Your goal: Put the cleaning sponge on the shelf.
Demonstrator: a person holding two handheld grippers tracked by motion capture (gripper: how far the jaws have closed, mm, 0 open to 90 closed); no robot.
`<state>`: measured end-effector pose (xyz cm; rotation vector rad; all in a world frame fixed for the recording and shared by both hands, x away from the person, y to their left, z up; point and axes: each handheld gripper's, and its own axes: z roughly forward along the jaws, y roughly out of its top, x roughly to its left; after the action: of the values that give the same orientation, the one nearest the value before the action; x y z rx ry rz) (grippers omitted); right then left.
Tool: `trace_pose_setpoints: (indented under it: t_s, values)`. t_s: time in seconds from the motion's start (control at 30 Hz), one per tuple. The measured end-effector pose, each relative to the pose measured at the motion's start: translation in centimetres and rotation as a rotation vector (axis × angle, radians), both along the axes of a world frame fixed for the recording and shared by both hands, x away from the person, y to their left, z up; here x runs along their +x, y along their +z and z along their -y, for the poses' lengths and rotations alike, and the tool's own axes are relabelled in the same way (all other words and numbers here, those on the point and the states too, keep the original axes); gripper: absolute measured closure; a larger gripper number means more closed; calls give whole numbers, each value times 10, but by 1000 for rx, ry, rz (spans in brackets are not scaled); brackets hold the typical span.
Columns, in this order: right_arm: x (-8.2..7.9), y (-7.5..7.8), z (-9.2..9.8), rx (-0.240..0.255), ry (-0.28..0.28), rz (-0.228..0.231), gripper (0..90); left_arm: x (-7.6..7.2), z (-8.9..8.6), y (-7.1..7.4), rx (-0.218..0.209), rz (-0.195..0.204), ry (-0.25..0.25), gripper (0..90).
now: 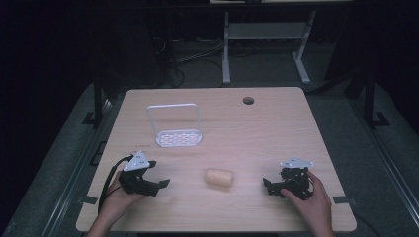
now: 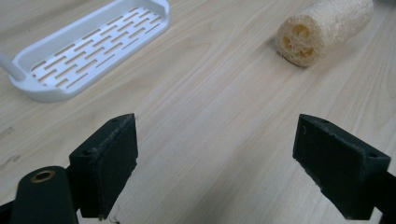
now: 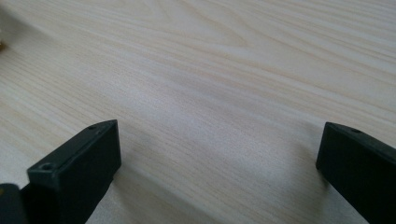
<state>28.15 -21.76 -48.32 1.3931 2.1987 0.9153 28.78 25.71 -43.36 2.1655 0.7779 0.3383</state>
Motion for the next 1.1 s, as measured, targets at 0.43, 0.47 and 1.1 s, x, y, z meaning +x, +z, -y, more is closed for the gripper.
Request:
trace_pose_setpoints:
  t_s: [0.43, 0.47, 1.1]
  values:
    - [0, 0, 0, 0, 0, 0, 0, 10, 16, 7, 11, 4, -63, 136]
    - [0, 0, 0, 0, 0, 0, 0, 10, 17, 7, 5, 4, -62, 136]
    - [0, 0, 0, 0, 0, 0, 0, 22, 33, 20, -10, 26, -144, 138]
